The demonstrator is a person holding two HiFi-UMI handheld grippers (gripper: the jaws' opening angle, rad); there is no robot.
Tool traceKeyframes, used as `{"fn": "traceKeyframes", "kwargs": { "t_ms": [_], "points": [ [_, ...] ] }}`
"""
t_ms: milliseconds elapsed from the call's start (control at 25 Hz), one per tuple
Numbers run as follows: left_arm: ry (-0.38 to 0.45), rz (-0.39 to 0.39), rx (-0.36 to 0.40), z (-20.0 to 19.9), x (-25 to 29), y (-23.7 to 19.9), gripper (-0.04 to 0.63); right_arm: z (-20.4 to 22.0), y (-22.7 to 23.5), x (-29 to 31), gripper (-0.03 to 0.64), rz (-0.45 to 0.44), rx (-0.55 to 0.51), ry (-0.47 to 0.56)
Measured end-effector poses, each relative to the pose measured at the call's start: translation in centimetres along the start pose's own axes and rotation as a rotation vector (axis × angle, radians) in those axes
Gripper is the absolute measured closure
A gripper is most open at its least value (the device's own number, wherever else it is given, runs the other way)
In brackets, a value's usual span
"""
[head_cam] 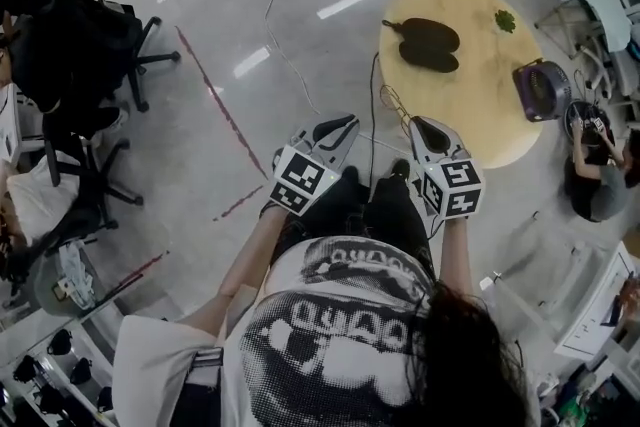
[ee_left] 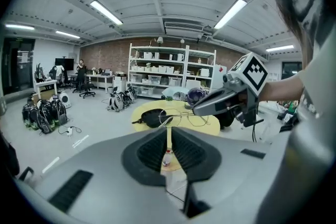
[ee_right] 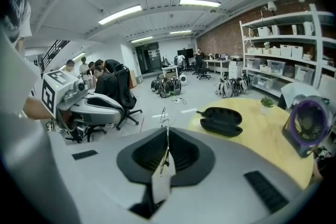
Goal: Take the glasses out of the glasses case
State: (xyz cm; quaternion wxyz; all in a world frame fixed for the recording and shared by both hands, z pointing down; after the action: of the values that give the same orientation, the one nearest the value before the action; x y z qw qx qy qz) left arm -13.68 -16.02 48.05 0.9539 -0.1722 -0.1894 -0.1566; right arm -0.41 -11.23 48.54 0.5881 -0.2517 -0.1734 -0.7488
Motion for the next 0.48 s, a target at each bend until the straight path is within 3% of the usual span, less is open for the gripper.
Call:
{"fn": "traceKeyframes", "kwargs": {
  "t_ms": [480],
  "points": [
    [0.0,0.039,0.017,0.9,-0.5,2.5,0.563,1.9,-1.8,-3.2,0.604,0.012,0.038,-0.004]
  ]
}}
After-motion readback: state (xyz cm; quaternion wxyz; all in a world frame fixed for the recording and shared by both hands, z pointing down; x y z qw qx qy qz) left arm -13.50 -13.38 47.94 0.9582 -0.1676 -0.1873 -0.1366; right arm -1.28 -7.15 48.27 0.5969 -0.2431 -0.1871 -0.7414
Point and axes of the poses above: the fingertips, and each gripper's own axes: x forward along the fingers, y to its right, z out of its underside, the point moved 3 cm from there along -x, backward along the fingers, and after that the axes turned 12 degrees about -x, right-handed, at the moved point
